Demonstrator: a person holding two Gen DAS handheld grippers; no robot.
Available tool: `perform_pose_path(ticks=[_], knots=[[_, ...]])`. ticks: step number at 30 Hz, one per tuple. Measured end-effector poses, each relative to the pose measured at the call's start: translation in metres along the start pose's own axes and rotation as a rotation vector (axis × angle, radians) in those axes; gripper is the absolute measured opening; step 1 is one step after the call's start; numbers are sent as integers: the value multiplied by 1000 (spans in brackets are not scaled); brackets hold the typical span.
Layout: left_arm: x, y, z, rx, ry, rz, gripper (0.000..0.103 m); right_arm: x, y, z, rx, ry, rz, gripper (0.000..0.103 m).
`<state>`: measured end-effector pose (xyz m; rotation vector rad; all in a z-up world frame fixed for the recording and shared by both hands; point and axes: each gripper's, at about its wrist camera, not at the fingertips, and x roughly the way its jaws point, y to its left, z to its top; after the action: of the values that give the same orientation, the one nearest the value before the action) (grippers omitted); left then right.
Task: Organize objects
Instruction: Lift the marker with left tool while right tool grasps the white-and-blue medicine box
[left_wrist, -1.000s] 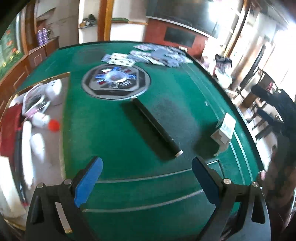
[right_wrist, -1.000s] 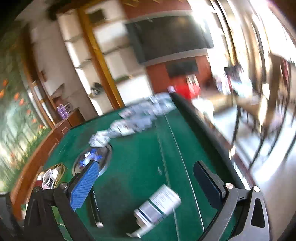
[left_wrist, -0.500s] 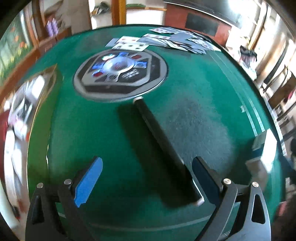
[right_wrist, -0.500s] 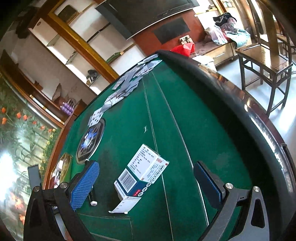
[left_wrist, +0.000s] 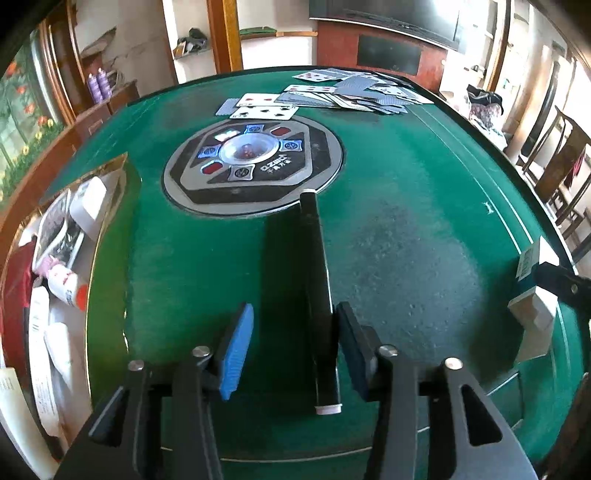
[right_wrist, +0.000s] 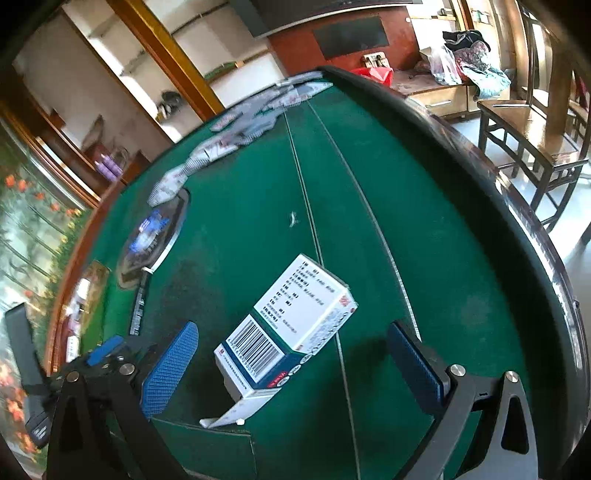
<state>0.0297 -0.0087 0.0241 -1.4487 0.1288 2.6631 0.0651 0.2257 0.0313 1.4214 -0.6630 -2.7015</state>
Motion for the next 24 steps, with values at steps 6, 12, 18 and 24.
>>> perform_pose_path(ticks=[6, 12, 18, 24], knots=[[6, 1, 4, -13, -18, -8, 66, 15, 25, 6, -83, 30, -150, 103], [1, -1, 2, 26, -55, -25, 14, 32, 49, 8, -162, 33, -261, 97], [-6, 12, -6, 16, -47, -70, 14, 36, 70, 5, -273, -7, -305, 37], [-20, 32, -12, -40, -75, -87, 14, 28, 73, -1, -256, -7, -243, 37]])
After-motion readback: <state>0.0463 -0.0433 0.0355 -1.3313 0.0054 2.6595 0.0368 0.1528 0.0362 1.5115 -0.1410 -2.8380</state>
